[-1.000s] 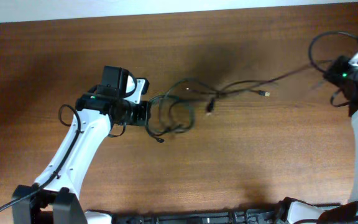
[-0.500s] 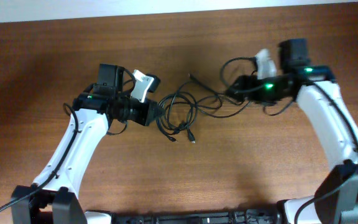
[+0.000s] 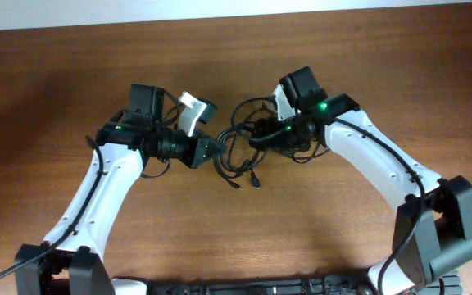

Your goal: Untangle cables

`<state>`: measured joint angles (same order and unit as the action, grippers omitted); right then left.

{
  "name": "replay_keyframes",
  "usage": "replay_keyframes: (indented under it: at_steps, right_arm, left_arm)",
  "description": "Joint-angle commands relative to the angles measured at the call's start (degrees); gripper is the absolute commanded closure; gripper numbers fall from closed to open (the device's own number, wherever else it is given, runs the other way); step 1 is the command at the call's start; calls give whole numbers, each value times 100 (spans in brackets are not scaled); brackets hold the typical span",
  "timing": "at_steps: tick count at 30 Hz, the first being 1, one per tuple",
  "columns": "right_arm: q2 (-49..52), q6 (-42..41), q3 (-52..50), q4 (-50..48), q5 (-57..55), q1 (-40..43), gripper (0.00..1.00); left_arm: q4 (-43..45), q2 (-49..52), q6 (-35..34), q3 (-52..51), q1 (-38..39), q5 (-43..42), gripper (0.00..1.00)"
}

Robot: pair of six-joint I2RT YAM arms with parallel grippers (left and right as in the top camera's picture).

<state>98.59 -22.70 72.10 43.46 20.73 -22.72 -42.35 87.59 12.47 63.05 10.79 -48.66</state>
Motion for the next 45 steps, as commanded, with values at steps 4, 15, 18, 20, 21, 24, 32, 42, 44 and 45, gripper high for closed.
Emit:
replay_keyframes:
  at_steps: [4,15,18,20,21,24,32,42,44,45]
  right_arm:
    - [42,1189,-79,90,-621,-26,50]
    - [42,-105,-81,1408,-2968,175,96]
    - [42,-662,-81,1858,-3847,741,96]
    - [39,-680,-81,1899,-3945,1419,96]
    - [39,-680,-79,1891,-3943,1711,96]
    - [33,-680,-79,1878,-3928,2660,96]
    - [-149,697,-72,1270,-551,4046,70]
    - [-149,2398,-74,402,3681,2229,46]
    - [-149,2371,-72,125,4127,1849,44]
    - [-149,2277,-74,17,4253,1663,42]
  left_arm:
    - [33,-39,114,-22,-9,59,100]
    - [-94,-39,-1757,-22,-199,3193,100]
    - [-369,-39,-2605,-22,-553,4238,100]
    - [-422,-39,-2662,-22,-822,4249,100]
    - [-448,-39,-2728,-22,-927,4251,100]
    - [-483,-39,-2769,-22,-1134,4242,100]
    - [-157,-39,-1799,-22,-1117,2046,100]
    - [35,-39,-4,-22,-664,-660,100]
    - [33,-39,9,-22,-503,-479,100]
    - [35,-39,7,-22,-382,-264,100]
